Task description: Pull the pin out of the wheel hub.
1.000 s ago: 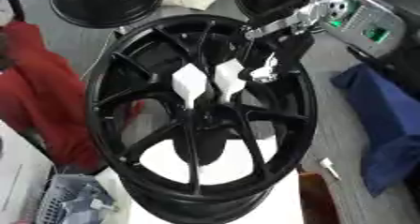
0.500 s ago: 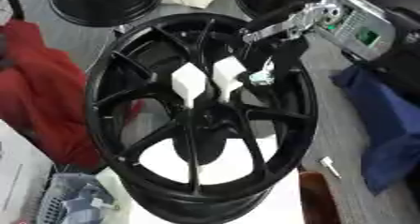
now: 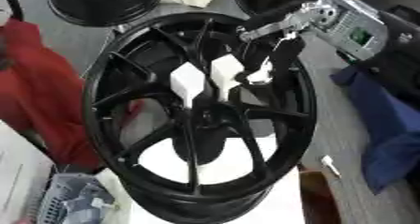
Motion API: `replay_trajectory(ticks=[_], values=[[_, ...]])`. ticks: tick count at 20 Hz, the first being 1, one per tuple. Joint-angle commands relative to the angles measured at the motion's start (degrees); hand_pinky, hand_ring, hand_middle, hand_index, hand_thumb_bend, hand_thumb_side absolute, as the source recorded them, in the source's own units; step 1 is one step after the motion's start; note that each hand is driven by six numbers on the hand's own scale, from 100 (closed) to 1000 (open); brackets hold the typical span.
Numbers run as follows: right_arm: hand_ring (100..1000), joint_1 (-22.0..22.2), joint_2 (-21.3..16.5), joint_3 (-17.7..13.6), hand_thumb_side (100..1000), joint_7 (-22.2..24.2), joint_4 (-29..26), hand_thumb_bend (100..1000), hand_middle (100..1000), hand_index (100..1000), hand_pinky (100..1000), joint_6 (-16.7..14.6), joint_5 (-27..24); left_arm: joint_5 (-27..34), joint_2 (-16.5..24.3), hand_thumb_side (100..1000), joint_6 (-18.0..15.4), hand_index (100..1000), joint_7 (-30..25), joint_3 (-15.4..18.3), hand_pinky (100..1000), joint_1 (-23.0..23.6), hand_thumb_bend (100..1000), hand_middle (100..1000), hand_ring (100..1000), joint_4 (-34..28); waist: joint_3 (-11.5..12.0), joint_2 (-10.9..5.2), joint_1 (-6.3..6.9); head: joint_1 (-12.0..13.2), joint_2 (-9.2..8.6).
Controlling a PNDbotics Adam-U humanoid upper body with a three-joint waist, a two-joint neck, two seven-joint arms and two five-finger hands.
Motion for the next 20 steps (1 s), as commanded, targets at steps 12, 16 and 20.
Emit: replay_trajectory(ticks=[12,16,20], values=[[642,-0.02,-3.79,-2.83,532,-11.71,-2.91,100,491,526,828,-0.43,-6.17,0.00,0.54,733,0.27,838,-0.10,0.67,825,-0.54,346,724,824,-0.43,-0.04,-0.62,0.17,0.01,0.28],[621,1.16,-5.63,-4.52,483,-13.29,-3.37,100,478,513,822,-0.37,-7.39,-0.09,0.66,734,0.42,838,0.17,1.05,825,-0.31,345,724,823,-0.33,-0.75,-0.61,0.26,0.81,0.28],[613,6.68,-11.64,-10.54,420,-17.03,-5.92,100,475,511,824,-1.19,-10.59,-0.18,0.78,737,0.59,839,0.32,1.36,826,-0.32,342,725,823,-0.37,-1.26,-0.30,0.35,1.74,0.28]])
